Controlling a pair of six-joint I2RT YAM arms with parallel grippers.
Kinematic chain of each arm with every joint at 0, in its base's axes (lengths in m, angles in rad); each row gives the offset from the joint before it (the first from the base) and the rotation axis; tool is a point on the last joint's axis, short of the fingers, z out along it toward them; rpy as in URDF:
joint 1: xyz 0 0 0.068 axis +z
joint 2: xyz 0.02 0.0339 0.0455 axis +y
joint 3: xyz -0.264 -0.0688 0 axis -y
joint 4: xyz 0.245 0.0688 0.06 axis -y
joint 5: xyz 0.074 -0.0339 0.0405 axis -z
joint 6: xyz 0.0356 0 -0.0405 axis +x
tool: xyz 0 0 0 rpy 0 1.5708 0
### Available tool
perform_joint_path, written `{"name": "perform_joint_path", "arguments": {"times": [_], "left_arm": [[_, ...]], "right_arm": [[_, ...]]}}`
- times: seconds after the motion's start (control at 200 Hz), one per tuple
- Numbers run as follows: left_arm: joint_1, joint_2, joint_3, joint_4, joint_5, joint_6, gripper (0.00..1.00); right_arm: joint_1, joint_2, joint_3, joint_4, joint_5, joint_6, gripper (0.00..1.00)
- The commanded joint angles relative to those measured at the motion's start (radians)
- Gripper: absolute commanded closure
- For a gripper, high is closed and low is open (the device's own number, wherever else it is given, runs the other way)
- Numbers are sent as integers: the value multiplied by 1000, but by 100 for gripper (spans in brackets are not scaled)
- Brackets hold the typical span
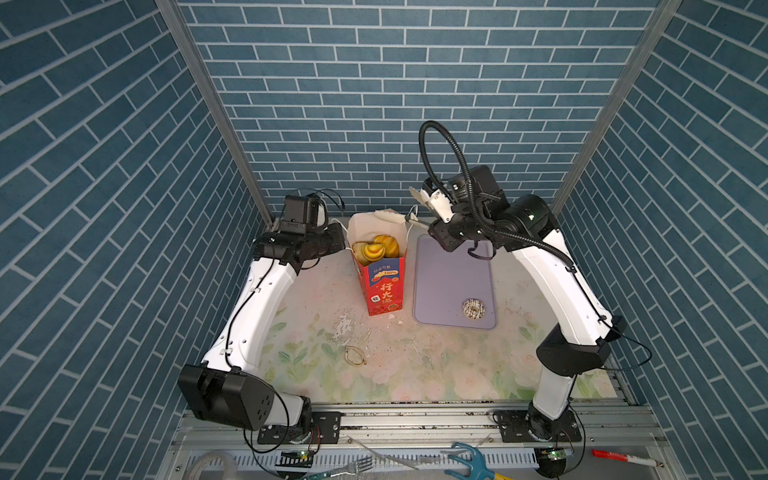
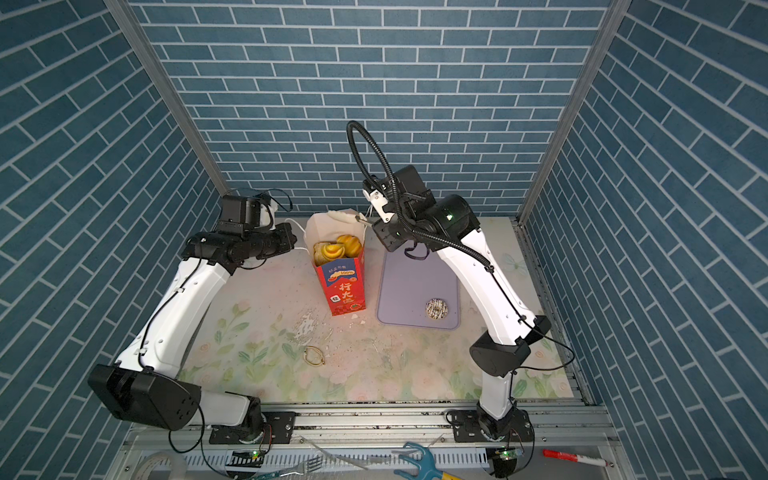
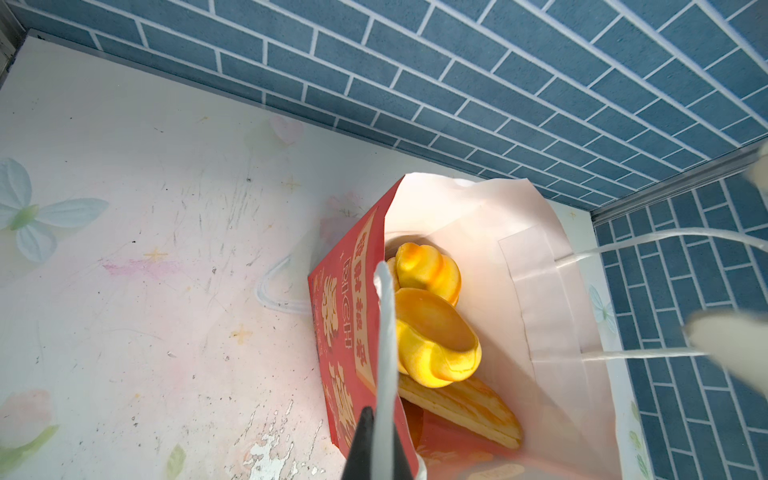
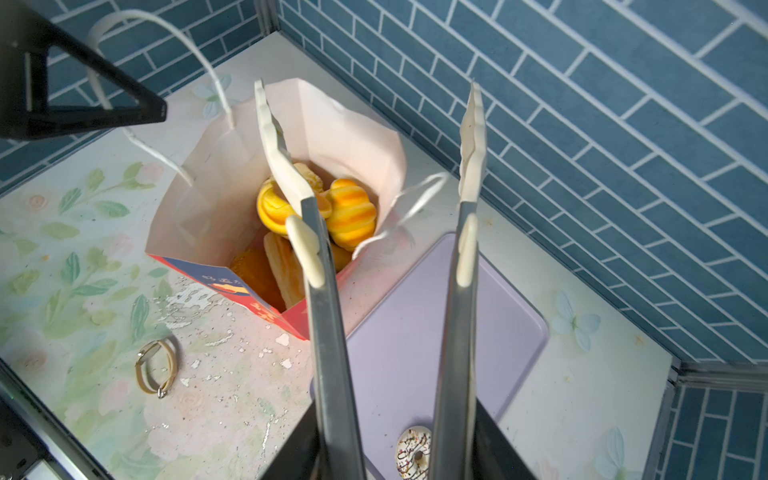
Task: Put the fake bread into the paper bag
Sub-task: 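Lower the empty tongs to the sprinkled white donut on the tray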
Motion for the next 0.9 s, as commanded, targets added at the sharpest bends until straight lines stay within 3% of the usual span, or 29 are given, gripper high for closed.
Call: {"name": "perform_joint_path", "arguments": {"times": [0.0,0.415,0.66,0.89], "left_arm": [[-5,-4,28,-17,2,18,100],[-6,1,29,-11,6,21,100],[-6,-3,22,-11,7,20,100],[-6,-7,16,-12,4,20,100]], "right_arm": [[-57,-85,2,-33,49,74,51],[-255,-373,-557,-79,59,261,51],[-272,-411,-830,-122,6,290,50],[-272,-391,-962,-133,-51,296,50]]}}
